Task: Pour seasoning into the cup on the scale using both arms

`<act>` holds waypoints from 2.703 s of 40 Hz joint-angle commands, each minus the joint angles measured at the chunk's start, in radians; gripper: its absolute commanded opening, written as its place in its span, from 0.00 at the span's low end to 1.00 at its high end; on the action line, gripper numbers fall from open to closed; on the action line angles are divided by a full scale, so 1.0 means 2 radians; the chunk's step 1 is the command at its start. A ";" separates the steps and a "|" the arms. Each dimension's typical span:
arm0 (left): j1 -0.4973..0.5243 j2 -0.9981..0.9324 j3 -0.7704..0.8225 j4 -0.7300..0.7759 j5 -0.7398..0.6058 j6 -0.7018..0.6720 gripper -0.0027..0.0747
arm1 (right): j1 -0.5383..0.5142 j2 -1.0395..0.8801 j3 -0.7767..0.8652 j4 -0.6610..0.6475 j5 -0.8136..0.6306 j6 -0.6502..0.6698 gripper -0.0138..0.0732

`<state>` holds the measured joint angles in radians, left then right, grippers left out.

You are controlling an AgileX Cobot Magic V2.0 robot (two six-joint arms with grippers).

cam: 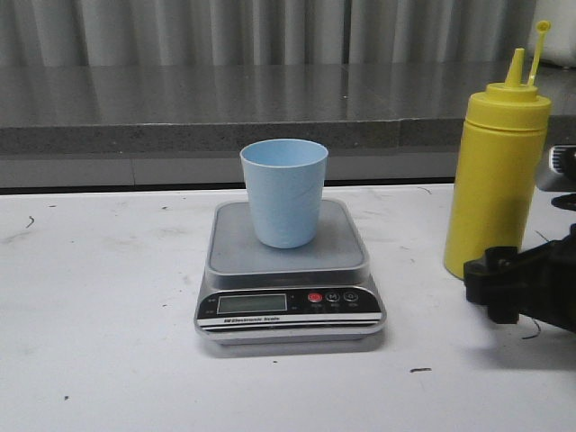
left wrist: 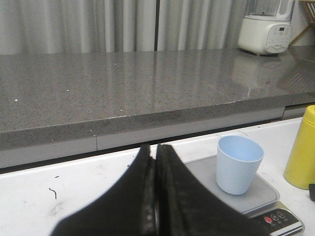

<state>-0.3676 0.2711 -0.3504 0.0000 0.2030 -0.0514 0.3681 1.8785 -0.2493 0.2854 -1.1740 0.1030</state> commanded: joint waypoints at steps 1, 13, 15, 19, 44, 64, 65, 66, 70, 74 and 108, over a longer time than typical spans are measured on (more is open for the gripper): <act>-0.001 0.003 -0.015 -0.006 -0.044 -0.005 0.01 | 0.001 -0.040 0.016 -0.013 -0.056 0.000 0.74; -0.001 0.003 -0.015 -0.006 -0.044 -0.005 0.01 | 0.001 -0.139 0.074 -0.041 -0.056 -0.001 0.18; -0.001 0.003 -0.015 -0.006 -0.044 -0.005 0.01 | 0.001 -0.159 0.082 -0.041 -0.056 -0.005 0.11; -0.001 0.003 -0.015 -0.006 -0.044 -0.005 0.01 | 0.001 -0.200 0.090 -0.041 -0.041 -0.015 0.09; -0.001 0.003 -0.015 -0.006 -0.044 -0.005 0.01 | 0.001 -0.521 -0.024 -0.034 0.389 -0.127 0.09; -0.001 0.003 -0.015 -0.006 -0.044 -0.005 0.01 | -0.028 -0.735 -0.025 -0.034 0.556 -0.147 0.09; -0.001 0.003 -0.015 -0.006 -0.044 -0.005 0.01 | -0.028 -0.742 -0.025 -0.034 0.562 -0.147 0.09; -0.001 0.003 -0.015 -0.006 -0.044 -0.005 0.01 | -0.028 -0.748 -0.025 -0.034 0.567 -0.147 0.09; -0.001 0.003 -0.015 -0.006 -0.044 -0.005 0.01 | -0.028 -0.765 -0.025 -0.035 0.575 -0.147 0.09; -0.001 0.003 -0.015 -0.006 -0.044 -0.005 0.01 | -0.028 -0.769 -0.025 -0.035 0.571 -0.147 0.09; -0.001 0.003 -0.015 -0.006 -0.044 -0.005 0.01 | -0.028 -0.769 -0.024 -0.035 0.571 -0.147 0.09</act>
<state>-0.3676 0.2711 -0.3504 0.0000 0.2030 -0.0514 0.3200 0.3362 -0.2632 0.2192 0.0404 -0.1782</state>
